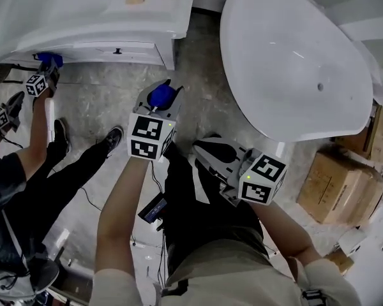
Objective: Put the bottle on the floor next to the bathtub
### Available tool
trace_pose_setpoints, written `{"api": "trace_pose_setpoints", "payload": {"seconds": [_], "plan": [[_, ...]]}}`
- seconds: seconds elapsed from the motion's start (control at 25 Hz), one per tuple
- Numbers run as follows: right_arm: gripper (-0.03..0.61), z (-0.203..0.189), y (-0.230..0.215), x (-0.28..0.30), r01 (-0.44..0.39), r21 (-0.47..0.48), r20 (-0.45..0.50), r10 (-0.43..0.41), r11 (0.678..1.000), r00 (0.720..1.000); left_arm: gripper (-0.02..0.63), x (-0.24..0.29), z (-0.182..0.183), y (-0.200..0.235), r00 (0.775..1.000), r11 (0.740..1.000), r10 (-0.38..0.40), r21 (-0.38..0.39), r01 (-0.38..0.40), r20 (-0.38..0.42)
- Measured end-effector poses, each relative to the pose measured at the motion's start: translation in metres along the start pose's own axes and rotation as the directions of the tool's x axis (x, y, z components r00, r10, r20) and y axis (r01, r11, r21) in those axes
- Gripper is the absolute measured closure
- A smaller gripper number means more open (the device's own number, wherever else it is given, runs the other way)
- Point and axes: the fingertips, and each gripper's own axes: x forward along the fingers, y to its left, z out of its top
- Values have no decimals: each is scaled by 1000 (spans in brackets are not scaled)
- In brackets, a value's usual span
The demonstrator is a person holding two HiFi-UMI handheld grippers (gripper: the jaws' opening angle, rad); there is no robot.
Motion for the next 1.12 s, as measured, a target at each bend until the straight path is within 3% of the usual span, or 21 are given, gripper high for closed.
{"api": "trace_pose_setpoints", "payload": {"seconds": [0.4, 1.12], "plan": [[551, -29, -78, 41, 30, -56, 4, -30, 998, 1000, 430, 77, -75, 21, 998, 1000, 2, 21, -1, -70], [551, -91, -227, 127, 81, -180, 32, -76, 980, 997, 430, 213, -185, 71, 996, 989, -61, 129, 69, -72]]}}
